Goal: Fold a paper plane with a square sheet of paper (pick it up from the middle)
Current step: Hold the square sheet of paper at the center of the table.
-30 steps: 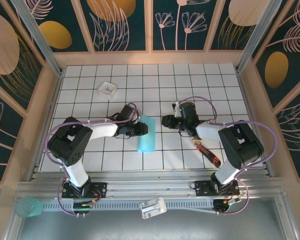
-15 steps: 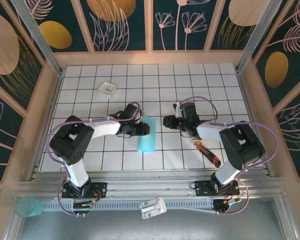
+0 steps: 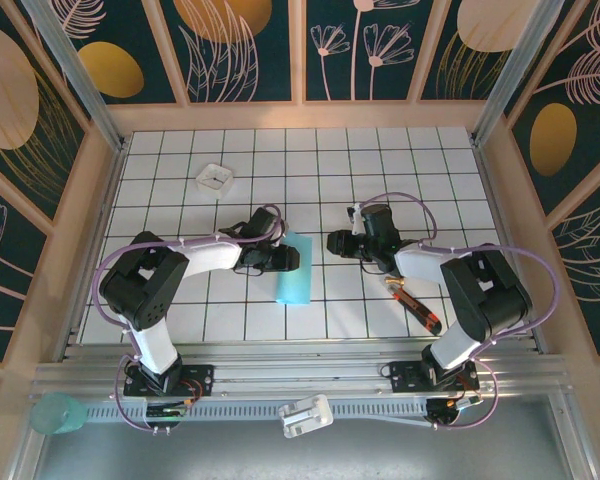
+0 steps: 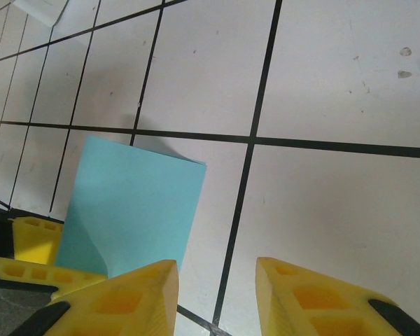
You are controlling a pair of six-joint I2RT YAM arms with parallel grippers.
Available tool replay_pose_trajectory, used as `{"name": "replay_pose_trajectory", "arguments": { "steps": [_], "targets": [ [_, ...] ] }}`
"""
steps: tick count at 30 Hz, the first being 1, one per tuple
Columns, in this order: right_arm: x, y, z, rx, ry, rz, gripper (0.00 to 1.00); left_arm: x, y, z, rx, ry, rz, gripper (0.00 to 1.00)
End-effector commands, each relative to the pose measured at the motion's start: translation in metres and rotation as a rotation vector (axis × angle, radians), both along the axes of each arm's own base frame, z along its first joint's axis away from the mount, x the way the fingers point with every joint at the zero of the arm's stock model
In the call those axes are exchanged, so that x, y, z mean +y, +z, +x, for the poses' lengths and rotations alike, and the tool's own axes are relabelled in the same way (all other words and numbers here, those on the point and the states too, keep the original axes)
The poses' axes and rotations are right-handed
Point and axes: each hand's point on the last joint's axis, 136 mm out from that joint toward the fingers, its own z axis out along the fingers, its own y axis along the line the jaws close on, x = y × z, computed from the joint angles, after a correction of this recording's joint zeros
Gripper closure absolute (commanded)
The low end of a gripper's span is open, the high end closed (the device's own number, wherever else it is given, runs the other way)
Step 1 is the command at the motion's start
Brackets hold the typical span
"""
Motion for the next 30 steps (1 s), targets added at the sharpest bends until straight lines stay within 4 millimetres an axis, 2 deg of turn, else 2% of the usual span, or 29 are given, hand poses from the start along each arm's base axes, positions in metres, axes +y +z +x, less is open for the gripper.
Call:
{"name": "replay_pose_trajectory", "arguments": {
  "steps": [1, 7, 10, 14, 19, 23, 30],
  "targets": [
    [-0.001, 0.004, -0.003, -0.005, 0.008, 0.01, 0.66, 0.03, -0.052, -0.031, 0.13, 0.007, 0.163, 0.52],
    [0.003, 0.003, -0.005, 0.007, 0.017, 0.032, 0.65, 0.031, -0.053, -0.032, 0.133, 0.008, 0.164, 0.52],
    [0.012, 0.006, -0.011, 0.026, 0.044, 0.081, 0.68, 0.031, -0.054, -0.032, 0.132, 0.009, 0.164, 0.53],
    [0.031, 0.009, -0.024, 0.079, 0.099, 0.172, 0.83, 0.031, -0.054, -0.032, 0.133, 0.01, 0.163, 0.53],
    [0.054, 0.0, -0.043, 0.16, 0.149, 0.213, 1.0, 0.031, -0.055, -0.032, 0.132, 0.011, 0.164, 0.53],
    [0.067, -0.009, -0.053, 0.206, 0.166, 0.221, 1.0, 0.032, -0.055, -0.032, 0.132, 0.013, 0.164, 0.53],
    [0.082, -0.024, -0.059, 0.247, 0.18, 0.207, 1.0, 0.032, -0.055, -0.033, 0.131, 0.011, 0.165, 0.53]
  ]
}}
